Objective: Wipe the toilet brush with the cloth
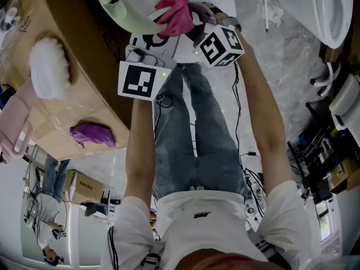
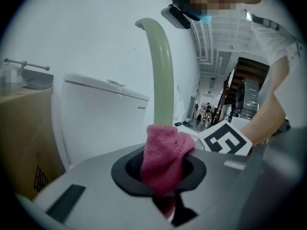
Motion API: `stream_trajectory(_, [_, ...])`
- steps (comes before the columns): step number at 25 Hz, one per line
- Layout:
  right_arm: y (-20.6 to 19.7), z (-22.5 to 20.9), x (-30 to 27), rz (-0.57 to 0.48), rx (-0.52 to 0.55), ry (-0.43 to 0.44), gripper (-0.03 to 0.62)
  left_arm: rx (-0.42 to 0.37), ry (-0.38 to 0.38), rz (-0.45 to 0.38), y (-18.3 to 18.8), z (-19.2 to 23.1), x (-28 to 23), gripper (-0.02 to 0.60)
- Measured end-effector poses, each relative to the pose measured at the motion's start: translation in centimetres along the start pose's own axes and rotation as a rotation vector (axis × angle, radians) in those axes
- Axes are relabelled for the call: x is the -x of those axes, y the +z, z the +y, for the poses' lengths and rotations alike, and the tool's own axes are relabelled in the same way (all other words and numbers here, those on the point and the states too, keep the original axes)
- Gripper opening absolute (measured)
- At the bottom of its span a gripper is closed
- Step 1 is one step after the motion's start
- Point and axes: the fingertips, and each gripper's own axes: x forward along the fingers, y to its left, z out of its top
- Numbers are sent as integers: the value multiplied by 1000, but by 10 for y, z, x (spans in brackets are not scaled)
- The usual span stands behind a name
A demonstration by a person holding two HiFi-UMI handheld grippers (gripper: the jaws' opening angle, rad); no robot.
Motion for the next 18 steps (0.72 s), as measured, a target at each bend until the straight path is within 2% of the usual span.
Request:
stream_trajectory(9, [-1, 2, 2, -5, 5, 0, 87, -40, -5, 64, -36, 2, -13, 67])
stream_trajectory(18, [-1, 2, 1, 3, 17, 4, 86, -35, 16, 94, -30, 3, -9, 67])
